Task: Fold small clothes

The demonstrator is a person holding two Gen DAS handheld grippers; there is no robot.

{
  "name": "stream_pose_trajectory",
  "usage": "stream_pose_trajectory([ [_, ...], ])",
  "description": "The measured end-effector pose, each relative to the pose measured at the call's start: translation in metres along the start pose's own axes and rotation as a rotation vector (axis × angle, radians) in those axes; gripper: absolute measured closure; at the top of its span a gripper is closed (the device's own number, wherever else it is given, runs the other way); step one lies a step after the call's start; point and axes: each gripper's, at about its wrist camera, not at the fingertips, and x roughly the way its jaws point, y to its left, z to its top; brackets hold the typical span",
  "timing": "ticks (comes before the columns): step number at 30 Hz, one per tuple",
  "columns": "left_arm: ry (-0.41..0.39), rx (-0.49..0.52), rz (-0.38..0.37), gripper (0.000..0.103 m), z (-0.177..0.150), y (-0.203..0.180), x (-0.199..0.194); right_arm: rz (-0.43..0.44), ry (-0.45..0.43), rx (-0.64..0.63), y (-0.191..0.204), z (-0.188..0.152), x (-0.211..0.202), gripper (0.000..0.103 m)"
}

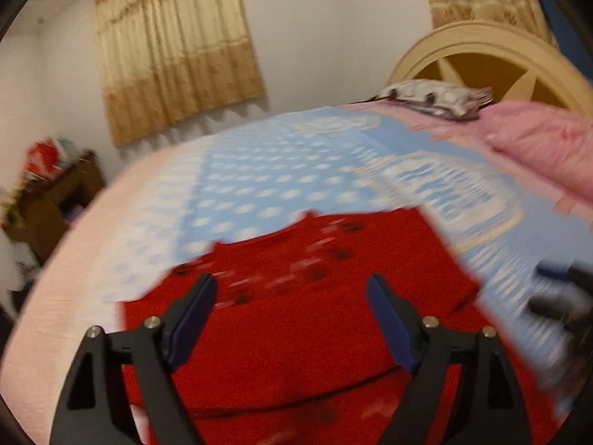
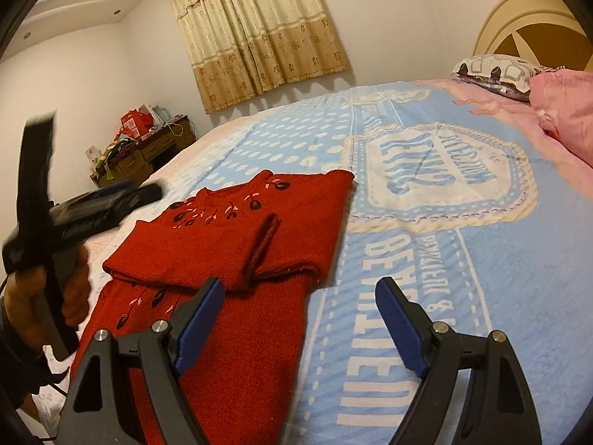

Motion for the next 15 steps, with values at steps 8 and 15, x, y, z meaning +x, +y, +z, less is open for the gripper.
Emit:
stream_pose_trajectory([
  [8, 0.173, -0.127, 0.237, 0.016, -0.079, 0.113, 0.0, 0.06, 0.027, -0.026, 0.021, 0.018, 0.001, 0.019],
  [15, 0.242, -0.262, 0.188, 0.016, -0.118, 0.135, 0.015, 0.062, 0.183, -0.087, 0.063, 0.05, 0.065, 0.023],
])
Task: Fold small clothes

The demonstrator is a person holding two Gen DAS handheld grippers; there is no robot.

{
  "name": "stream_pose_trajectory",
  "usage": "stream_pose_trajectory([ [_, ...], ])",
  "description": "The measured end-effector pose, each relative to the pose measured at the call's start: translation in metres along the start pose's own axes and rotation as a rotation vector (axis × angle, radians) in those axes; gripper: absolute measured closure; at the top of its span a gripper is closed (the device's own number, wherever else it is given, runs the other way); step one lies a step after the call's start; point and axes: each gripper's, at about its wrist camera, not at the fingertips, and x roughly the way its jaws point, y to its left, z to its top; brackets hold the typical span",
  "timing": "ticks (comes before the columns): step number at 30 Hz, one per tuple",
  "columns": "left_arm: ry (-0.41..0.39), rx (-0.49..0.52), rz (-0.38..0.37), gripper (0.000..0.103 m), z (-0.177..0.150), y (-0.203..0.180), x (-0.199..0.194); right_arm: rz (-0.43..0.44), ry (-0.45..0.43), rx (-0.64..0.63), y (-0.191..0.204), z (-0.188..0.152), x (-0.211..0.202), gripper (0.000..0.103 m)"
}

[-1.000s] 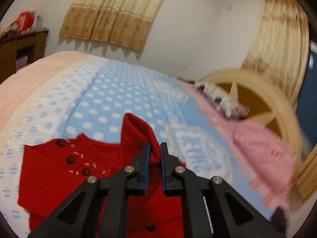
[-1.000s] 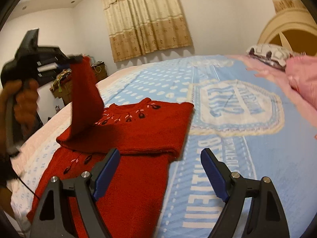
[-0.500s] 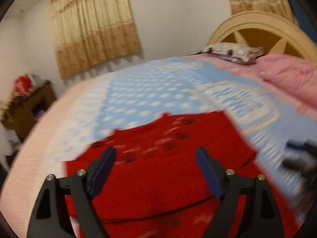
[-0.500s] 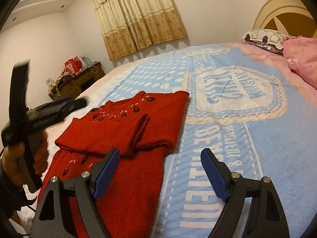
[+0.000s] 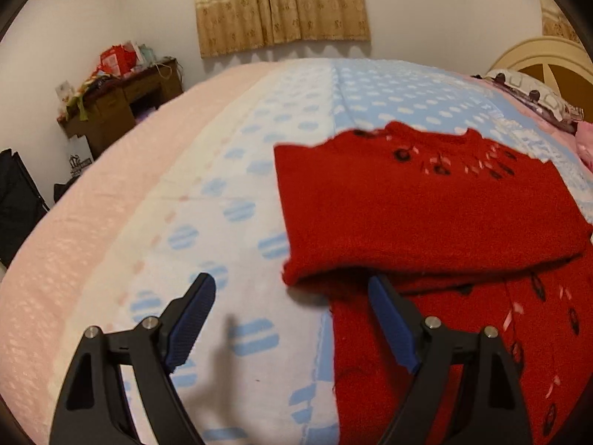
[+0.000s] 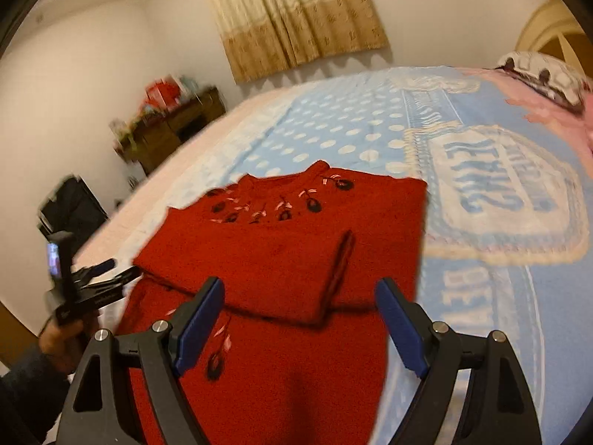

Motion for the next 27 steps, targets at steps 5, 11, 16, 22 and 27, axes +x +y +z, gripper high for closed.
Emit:
stream_pose_trajectory([
  [5, 0.029, -0.062, -0.069, 0.011, -0.008, 0.013, 0.004, -0.062, 0.159, -0.006, 0.005, 0.008, 0.056, 0.048],
  [11, 0.037, -0.167, -0.168, 0.006, -0.014, 0.029, 0.01, -0.097, 0.116, -0.035, 0.007, 0.011, 0.052, 0.093],
  [16, 0.035, -0.136, -0.144, 0.005, -0.014, 0.022, 0.011, -0.168, 0.034, -0.062, 0.004, 0.033, 0.029, 0.096],
  [22, 0.036, -0.131, -0.141, 0.005, -0.013, 0.022, 0.013, -0.227, 0.09, -0.014, -0.028, 0.029, 0.044, 0.096],
  [27, 0.036, -0.124, -0.136, 0.005, -0.014, 0.022, 0.014, -0.181, 0.053, 0.042, -0.038, 0.016, 0.042, 0.095],
])
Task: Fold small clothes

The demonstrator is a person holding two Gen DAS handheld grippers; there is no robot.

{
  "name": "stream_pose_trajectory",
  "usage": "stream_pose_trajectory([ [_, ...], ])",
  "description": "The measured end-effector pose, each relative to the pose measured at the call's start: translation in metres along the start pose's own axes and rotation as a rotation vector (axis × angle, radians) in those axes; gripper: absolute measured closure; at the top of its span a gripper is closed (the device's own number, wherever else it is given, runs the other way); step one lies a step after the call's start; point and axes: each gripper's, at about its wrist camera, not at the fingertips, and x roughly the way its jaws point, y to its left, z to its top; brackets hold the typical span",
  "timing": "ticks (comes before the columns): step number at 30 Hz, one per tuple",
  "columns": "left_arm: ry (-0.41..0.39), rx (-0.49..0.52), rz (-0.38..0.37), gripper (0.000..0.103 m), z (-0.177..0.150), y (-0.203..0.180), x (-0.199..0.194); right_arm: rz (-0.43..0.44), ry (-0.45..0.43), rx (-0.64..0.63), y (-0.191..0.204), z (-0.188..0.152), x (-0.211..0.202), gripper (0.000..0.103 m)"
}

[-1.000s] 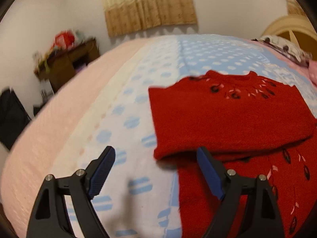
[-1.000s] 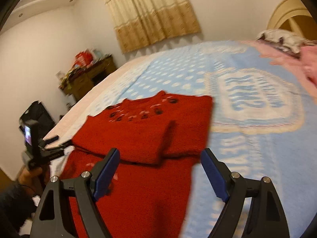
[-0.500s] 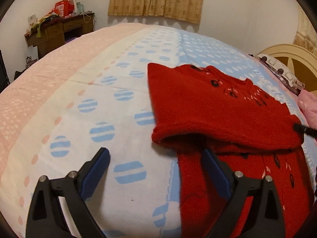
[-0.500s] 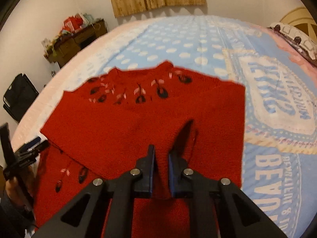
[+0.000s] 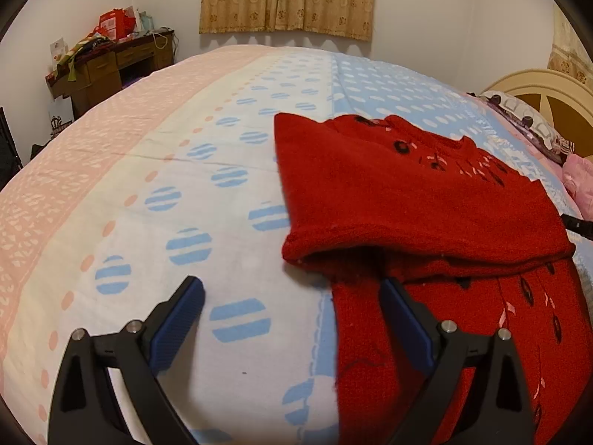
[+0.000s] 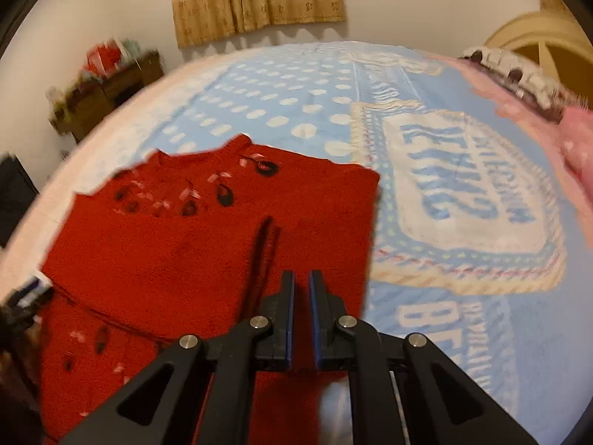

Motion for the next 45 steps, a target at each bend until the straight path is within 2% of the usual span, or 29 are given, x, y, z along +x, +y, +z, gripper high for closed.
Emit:
stream_pose_trajectory([
  [1, 0.0, 0.0, 0.0, 0.005, 0.0, 0.0, 0.0, 0.013, -0.002, -0.001, 0.001, 0.0, -0.002, 0.094],
  [3, 0.0, 0.002, 0.002, 0.004, 0.0, -0.001, 0.0, 0.057, -0.017, -0.016, 0.009, 0.004, -0.009, 0.068],
  [4, -0.001, 0.003, 0.003, 0.004, 0.0, -0.001, 0.001, 0.071, -0.014, -0.026, 0.013, 0.004, -0.01, 0.027],
  [5, -0.002, 0.002, 0.003, 0.004, 0.0, -0.001, 0.0, 0.097, -0.01, -0.032, 0.017, 0.005, -0.009, 0.011],
  [7, -0.002, 0.002, 0.002, 0.004, 0.0, 0.0, 0.0, 0.123, 0.004, -0.041, 0.026, 0.005, -0.005, 0.011],
  [10, -0.002, 0.001, 0.0, 0.004, 0.0, 0.0, 0.0, 0.087, 0.032, -0.08, 0.039, 0.001, 0.007, 0.012],
  [12, -0.005, 0.002, -0.006, 0.004, -0.001, 0.0, 0.0, 0.081, 0.057, -0.08, 0.041, -0.002, 0.015, 0.03],
  [14, -0.006, 0.0, -0.01, 0.004, -0.001, 0.001, 0.0, 0.072, 0.098, -0.073, 0.041, -0.006, 0.026, 0.091],
  [17, -0.009, -0.003, -0.013, 0.004, -0.001, 0.002, -0.001, 0.08, 0.067, -0.074, 0.039, -0.004, 0.017, 0.097],
  [20, -0.009, -0.003, -0.013, 0.003, -0.001, 0.002, -0.001, 0.049, 0.005, -0.095, 0.037, 0.004, -0.004, 0.097],
  [24, -0.011, -0.004, -0.015, 0.003, -0.001, 0.002, -0.001, -0.003, -0.025, -0.089, 0.022, 0.015, -0.018, 0.097],
  [29, -0.01, -0.001, -0.01, 0.003, -0.002, 0.002, 0.0, -0.047, 0.03, -0.055, -0.001, 0.008, 0.004, 0.097],
  [31, -0.01, 0.0, -0.011, 0.003, -0.001, 0.001, 0.0, -0.03, 0.068, -0.049, -0.004, 0.001, 0.018, 0.097],
  [33, -0.014, -0.004, -0.01, 0.003, -0.001, 0.002, -0.001, -0.021, 0.049, -0.031, -0.01, -0.003, 0.019, 0.093],
  [34, -0.022, -0.011, -0.011, 0.003, -0.002, 0.003, -0.003, -0.023, 0.048, -0.021, -0.012, -0.003, 0.018, 0.085],
  [35, -0.026, -0.022, -0.019, 0.003, 0.0, 0.006, -0.007, -0.042, 0.047, -0.012, -0.015, -0.003, 0.016, 0.063],
  [36, -0.028, -0.026, -0.021, 0.003, 0.001, 0.007, -0.01, -0.07, 0.045, -0.011, -0.017, -0.003, 0.012, 0.048],
  [37, -0.038, -0.033, -0.009, 0.003, 0.003, 0.01, -0.014, -0.082, 0.042, -0.013, -0.018, -0.003, 0.008, 0.028],
  [41, -0.112, -0.019, 0.028, 0.0, 0.02, 0.01, -0.028, -0.053, -0.026, -0.061, -0.006, 0.002, -0.016, 0.028],
  [45, -0.086, 0.045, 0.074, 0.0, 0.039, -0.004, -0.01, 0.038, -0.053, -0.114, 0.023, 0.007, -0.017, 0.028],
])
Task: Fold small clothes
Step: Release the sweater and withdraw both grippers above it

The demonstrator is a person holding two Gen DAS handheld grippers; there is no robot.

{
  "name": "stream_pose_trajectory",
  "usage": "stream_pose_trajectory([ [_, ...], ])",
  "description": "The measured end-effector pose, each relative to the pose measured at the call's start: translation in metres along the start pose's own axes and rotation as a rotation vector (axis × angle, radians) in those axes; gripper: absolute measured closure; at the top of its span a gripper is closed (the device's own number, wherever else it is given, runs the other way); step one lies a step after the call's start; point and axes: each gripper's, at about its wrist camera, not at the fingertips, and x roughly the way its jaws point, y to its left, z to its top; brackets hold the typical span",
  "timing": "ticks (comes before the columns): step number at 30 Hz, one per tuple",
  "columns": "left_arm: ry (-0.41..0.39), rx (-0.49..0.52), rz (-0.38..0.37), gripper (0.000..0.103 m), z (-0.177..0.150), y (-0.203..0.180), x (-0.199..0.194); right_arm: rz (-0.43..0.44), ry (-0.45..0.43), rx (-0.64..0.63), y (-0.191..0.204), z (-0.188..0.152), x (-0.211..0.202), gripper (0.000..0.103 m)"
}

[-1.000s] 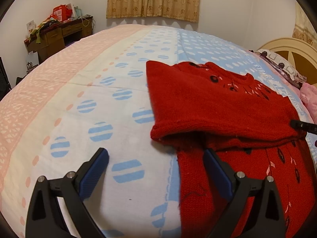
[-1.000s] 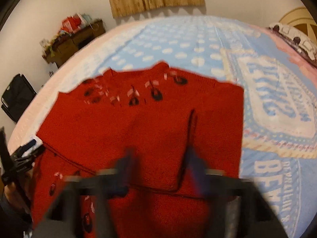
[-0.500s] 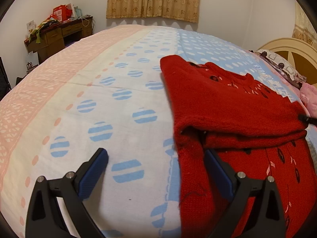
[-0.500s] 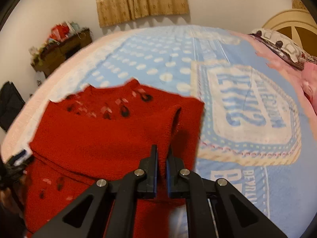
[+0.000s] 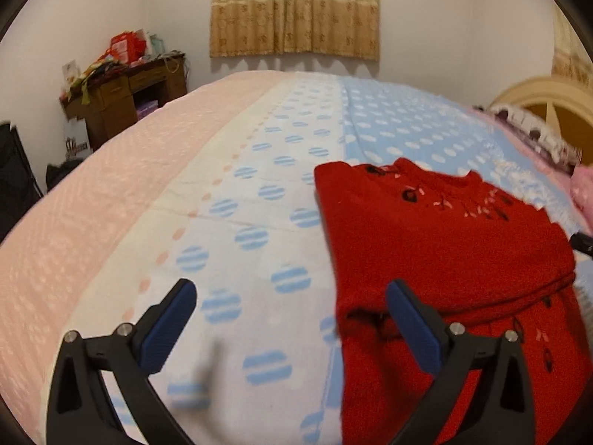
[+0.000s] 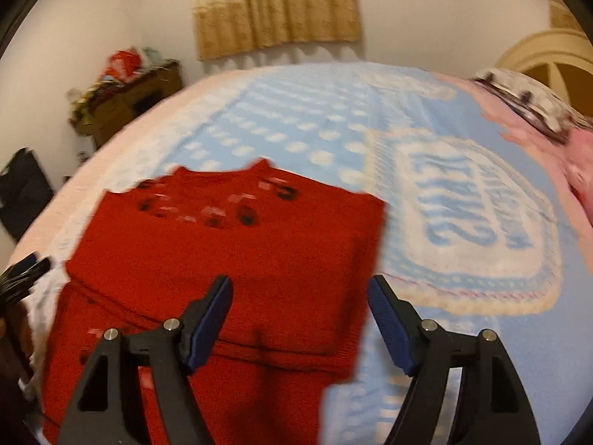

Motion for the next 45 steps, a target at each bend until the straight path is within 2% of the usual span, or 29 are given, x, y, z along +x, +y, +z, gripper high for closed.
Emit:
stream_pose_trajectory([
  [2, 0.018, 0.045, 0.043, 0.0, 0.002, -0.008, 0.014, 0.031, 0.012, -0.029, 0.014, 0.0, 0.009, 0.028],
  [6, 0.074, 0.062, 0.056, 0.0, -0.003, -0.01, 0.034, 0.028, 0.08, -0.05, 0.024, -0.013, 0.036, 0.028],
  [13, 0.105, 0.022, 0.026, 0.0, -0.007, -0.004, 0.041, 0.006, 0.116, -0.044, 0.018, -0.02, 0.047, 0.028],
  [18, 0.108, 0.013, 0.023, 0.0, -0.01, -0.004, 0.039, -0.023, 0.116, -0.062, 0.02, -0.022, 0.051, 0.028],
  [23, 0.092, 0.043, 0.054, 0.0, -0.014, -0.009, 0.029, -0.058, 0.1, -0.063, 0.023, -0.024, 0.039, 0.028],
  [32, 0.081, 0.035, 0.049, 0.0, -0.016, -0.007, 0.028, -0.057, 0.077, -0.027, 0.013, -0.03, 0.031, 0.028],
  [38, 0.117, 0.001, 0.021, 0.0, -0.014, -0.002, 0.035, -0.084, 0.101, -0.049, 0.016, -0.031, 0.041, 0.026],
  [43, 0.101, 0.017, 0.03, 0.0, -0.02, -0.004, 0.02, -0.089, 0.092, -0.062, 0.018, -0.031, 0.034, 0.026],
  [45, 0.125, 0.001, 0.016, 0.0, -0.023, -0.002, 0.018, -0.088, 0.082, -0.058, 0.018, -0.033, 0.027, 0.026],
])
